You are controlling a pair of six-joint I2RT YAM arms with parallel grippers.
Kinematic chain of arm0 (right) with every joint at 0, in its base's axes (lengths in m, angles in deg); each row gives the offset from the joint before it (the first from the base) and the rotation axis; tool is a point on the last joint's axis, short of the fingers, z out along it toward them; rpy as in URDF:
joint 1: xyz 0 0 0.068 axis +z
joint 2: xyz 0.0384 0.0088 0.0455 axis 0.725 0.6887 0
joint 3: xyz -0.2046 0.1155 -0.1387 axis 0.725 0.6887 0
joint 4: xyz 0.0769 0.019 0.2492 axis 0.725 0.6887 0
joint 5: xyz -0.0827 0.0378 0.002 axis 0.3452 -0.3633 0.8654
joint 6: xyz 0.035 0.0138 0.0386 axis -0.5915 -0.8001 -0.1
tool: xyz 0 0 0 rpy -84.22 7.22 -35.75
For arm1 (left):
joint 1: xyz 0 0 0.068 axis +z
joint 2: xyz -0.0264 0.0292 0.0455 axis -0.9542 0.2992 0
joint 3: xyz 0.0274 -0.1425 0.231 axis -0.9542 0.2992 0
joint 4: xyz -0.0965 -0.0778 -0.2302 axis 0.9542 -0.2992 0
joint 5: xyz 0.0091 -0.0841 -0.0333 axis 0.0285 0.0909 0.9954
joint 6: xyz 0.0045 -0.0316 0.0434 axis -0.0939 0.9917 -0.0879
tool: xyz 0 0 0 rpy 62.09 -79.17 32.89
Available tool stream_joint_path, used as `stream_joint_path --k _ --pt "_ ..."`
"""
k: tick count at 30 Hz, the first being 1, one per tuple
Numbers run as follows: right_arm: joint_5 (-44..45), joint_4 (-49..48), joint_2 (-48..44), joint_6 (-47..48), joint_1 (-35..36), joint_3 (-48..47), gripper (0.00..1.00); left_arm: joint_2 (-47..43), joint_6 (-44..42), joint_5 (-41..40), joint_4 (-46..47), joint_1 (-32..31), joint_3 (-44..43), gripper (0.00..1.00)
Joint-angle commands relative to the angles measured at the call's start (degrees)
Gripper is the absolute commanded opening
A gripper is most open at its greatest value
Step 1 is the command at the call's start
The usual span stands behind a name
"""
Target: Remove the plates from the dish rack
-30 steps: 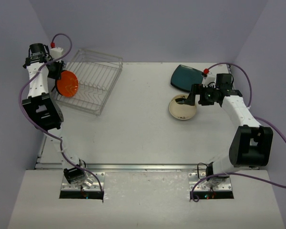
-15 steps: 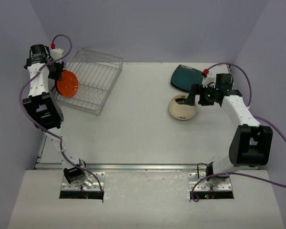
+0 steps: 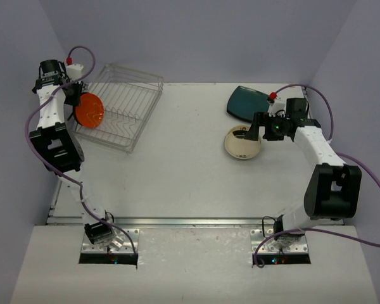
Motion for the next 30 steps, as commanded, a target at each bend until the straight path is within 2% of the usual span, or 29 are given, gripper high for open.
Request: stream_joint_path --k 1,13,23,30 --pt "-0.88 -1.17 -0.49 -0.44 0.40 -1.81 0.99 -2.30 0.85 2.15 1.71 -0.36 2.23 0.24" --pt "-0.82 -1.89 -1.39 -0.37 0.40 -0.39 0.99 -8.79 2.56 3.78 2.53 -1.55 4.19 0.26" --pt "-0.62 -1.88 -1.81 -0.01 0.40 0.03 0.99 -6.60 3.42 1.89 2.19 -2.08 2.06 0.26" --pt "-0.62 -2.01 -1.72 -0.13 0.40 0.17 0.99 -5.19 5.05 -2.71 4.71 -2.08 1.74 0.26"
